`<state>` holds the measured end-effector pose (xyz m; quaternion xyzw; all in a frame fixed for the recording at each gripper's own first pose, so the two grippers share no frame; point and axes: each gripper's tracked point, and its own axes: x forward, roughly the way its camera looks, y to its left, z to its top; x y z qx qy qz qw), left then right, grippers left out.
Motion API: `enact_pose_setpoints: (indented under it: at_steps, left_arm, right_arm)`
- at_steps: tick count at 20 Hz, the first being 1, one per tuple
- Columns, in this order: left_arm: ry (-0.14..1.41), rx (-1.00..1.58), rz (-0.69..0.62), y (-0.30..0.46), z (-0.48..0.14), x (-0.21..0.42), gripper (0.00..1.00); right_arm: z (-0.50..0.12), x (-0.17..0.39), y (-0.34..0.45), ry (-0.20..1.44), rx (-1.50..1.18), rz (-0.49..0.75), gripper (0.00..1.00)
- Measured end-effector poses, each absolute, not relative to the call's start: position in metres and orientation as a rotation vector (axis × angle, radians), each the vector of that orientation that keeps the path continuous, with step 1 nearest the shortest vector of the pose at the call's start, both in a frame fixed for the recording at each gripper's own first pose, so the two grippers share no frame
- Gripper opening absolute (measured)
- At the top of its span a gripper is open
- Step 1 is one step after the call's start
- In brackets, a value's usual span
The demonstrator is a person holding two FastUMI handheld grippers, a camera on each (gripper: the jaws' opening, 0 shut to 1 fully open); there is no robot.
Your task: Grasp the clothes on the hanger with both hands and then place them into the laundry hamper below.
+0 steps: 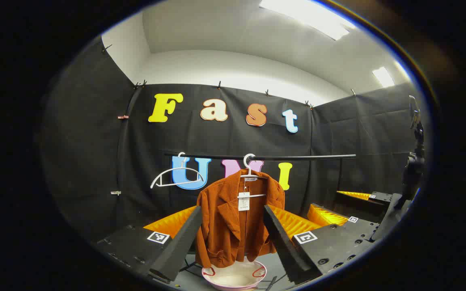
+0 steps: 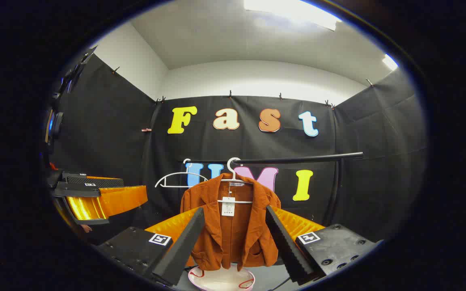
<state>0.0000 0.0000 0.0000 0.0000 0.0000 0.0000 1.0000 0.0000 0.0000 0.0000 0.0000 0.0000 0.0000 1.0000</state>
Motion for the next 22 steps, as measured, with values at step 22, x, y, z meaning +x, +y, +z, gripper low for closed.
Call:
enact_pose_setpoints:
  at_steps: [22]
  left_arm:
    - [0.012, -0.023, -0.058, -0.005, -0.008, -0.001, 0.95]
  right_arm:
    - [-0.004, -0.004, 0.01, 0.017, -0.034, -0.004, 0.97]
